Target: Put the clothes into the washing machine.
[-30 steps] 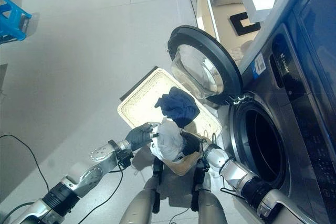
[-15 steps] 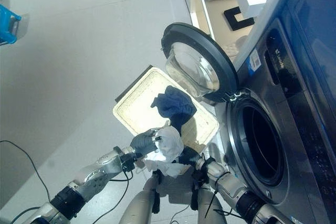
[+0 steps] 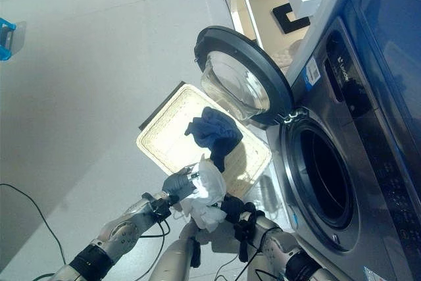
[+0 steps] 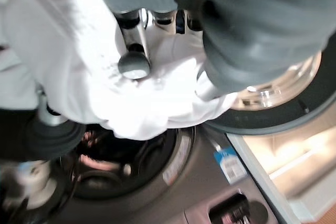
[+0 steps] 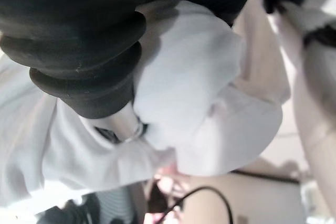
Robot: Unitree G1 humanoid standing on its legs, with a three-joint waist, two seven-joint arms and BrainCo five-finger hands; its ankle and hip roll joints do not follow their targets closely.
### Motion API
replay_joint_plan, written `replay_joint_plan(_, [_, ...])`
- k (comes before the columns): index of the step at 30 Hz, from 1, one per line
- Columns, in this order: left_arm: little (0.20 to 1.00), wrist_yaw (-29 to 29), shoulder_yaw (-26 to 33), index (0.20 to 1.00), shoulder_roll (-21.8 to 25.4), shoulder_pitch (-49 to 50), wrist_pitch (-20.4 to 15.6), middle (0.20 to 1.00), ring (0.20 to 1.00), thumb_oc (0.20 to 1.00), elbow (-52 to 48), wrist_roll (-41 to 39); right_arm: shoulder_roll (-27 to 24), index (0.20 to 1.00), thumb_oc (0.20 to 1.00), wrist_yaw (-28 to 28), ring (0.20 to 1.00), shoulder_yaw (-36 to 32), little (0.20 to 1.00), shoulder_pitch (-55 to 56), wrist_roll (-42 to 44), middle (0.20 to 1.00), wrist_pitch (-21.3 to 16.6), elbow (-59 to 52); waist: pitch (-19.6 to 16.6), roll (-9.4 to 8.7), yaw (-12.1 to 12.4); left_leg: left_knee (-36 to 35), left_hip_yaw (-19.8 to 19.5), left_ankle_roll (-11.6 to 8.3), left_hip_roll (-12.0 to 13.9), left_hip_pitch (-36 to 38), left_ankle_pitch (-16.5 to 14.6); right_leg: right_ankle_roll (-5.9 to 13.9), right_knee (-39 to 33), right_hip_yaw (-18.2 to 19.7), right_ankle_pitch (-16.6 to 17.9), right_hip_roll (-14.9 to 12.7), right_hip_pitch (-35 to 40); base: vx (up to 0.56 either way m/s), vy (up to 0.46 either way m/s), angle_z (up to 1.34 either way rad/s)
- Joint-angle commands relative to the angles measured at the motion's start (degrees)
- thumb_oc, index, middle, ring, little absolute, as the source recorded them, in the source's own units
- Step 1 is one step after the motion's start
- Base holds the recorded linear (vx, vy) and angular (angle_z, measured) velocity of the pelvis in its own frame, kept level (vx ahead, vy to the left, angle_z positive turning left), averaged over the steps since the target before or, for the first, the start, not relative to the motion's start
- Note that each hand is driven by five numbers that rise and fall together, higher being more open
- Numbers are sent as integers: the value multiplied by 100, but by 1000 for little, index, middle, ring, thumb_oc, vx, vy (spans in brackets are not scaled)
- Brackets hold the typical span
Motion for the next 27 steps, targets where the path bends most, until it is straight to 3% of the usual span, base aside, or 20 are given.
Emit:
replay_joint_plan(1, [1000, 1072, -68, 1000, -326, -140, -828, 1000, 1000, 1000, -247, 1136, 623, 200, 200, 247, 200, -11, 200, -158, 714, 200, 148, -319, 3, -286, -172, 335, 178, 180, -692, 80, -697, 395, -1205, -191, 727, -61, 380, 18, -38, -1])
replay_joint_plan(3, [1000, 2191, 118, 1000, -206, -174, -1220, 1000, 1000, 1000, -108, 2209, 635, 200, 200, 318, 200, -200, 200, -158, 1031, 200, 176, 46, 3, -249, -146, 365, 160, 176, -707, 10, -687, 388, -1171, -193, 721, -71, 311, 9, -15, -1])
replay_joint_plan(4, [1000, 2191, 118, 1000, -206, -174, -1220, 1000, 1000, 1000, -108, 2209, 635, 200, 200, 318, 200, -200, 200, -158, 1031, 200, 176, 46, 3, -249, -146, 365, 160, 176, -707, 10, -687, 388, -1171, -193, 721, -71, 311, 0, 0, 0])
replay_joint_plan(7, [1000, 3115, 398, 1000, -76, -213, -1430, 1000, 1000, 1000, 143, 2574, 545, 200, 200, 234, 200, -466, 200, -256, 1290, 200, 26, 538, 3, -198, -122, 456, 162, 146, -716, -141, -672, 378, -1096, -204, 719, -101, 168, 20, -23, 0])
replay_joint_plan(12, [1000, 3809, 653, 1000, 57, -326, -1194, 1000, 1000, 1000, 727, 2915, 412, 200, 200, -88, 200, -1174, 200, -619, 1815, 200, -326, 1478, 3, -94, -121, 501, 228, 113, -712, -336, -659, 393, -1044, -205, 769, -139, -83, 44, -34, 1])
replay_joint_plan(14, [1000, 3858, 665, 1000, 70, -349, -1147, 1000, 1000, 1000, 788, 2913, 400, 200, 200, -143, 200, -1247, 200, -661, 1919, 200, -385, 1555, 3, -84, -118, 503, 235, 111, -711, -355, -659, 395, -1034, -200, 769, -139, -109, 0, 0, 0])
replay_joint_plan(19, [1000, 3930, 826, 1000, 154, -487, -953, 1000, 1000, 1000, 1665, 2937, 205, 200, 200, -267, 200, -2205, 200, -1094, 2602, 200, -622, 2426, 3, 68, -158, 599, 327, 85, -694, -635, -653, 432, -879, -161, 778, -151, -461, 43, -38, -2])
replay_joint_plan(21, [1000, 3883, 861, 1000, 140, -445, -989, 1000, 1000, 1000, 1974, 2966, 106, 200, 200, -504, 200, -2667, 200, -1187, 3265, 200, -823, 2578, 3, 104, -185, 606, 410, 64, -662, -756, -640, 455, -868, -161, 800, -145, -602, 31, -77, -4])
replay_joint_plan(25, [1000, 3723, 998, 1000, 121, -137, -1171, 1000, 1000, 1000, 2222, 3081, -69, 200, 200, -1010, 200, -3678, 200, -1183, 4752, 200, -1464, 2387, 3, 114, -223, 589, 485, 31, -594, -822, -699, 507, -890, -135, 777, -95, -689, 39, -82, -9])
replay_joint_plan(27, [1000, 3685, 1021, 1000, 145, 70, -1310, 1000, 1000, 1000, 2202, 3089, -170, 200, 200, -1252, 200, -4123, 200, -1138, 5443, 200, -2183, 2044, 3, 88, -255, 558, 492, 38, -566, -856, -720, 512, -908, -98, 778, -52, -734, 11, -90, -9])
